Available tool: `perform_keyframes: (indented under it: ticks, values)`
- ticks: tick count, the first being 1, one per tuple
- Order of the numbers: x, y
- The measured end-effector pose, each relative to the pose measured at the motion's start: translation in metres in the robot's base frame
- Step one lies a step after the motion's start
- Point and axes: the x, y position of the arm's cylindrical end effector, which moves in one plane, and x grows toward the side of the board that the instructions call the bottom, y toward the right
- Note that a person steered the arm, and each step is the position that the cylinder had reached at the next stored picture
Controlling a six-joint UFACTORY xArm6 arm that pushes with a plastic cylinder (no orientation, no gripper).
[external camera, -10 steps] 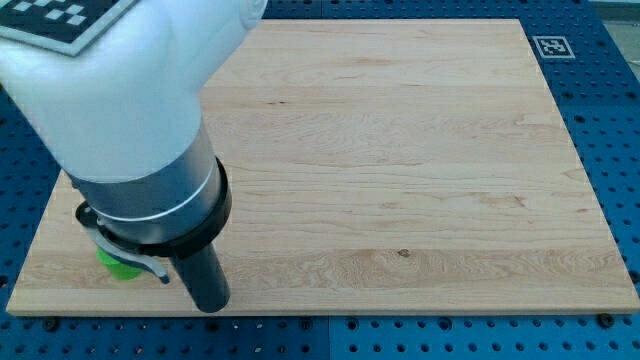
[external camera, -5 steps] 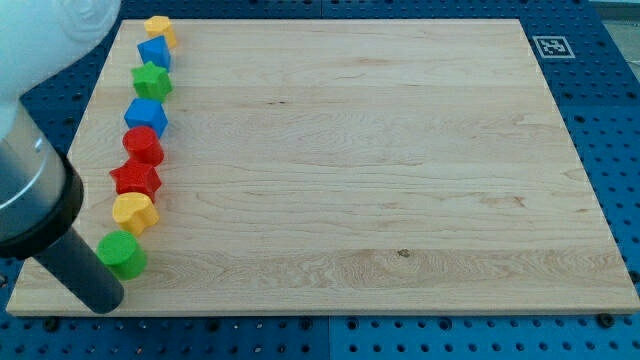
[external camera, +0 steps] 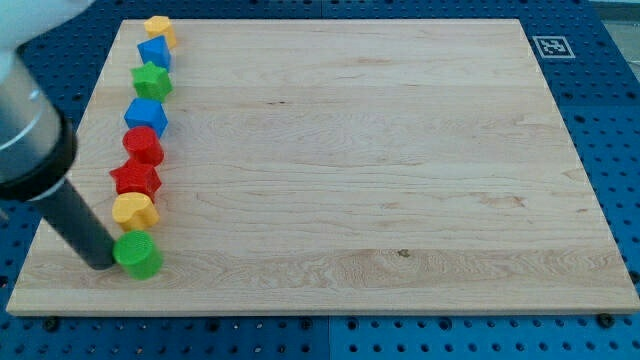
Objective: Move the green circle to the center
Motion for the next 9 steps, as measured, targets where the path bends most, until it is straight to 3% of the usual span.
perform_keyframes:
  ticks: [5, 9]
  values:
    - [0.004, 0.109]
    - [0.042, 0.117]
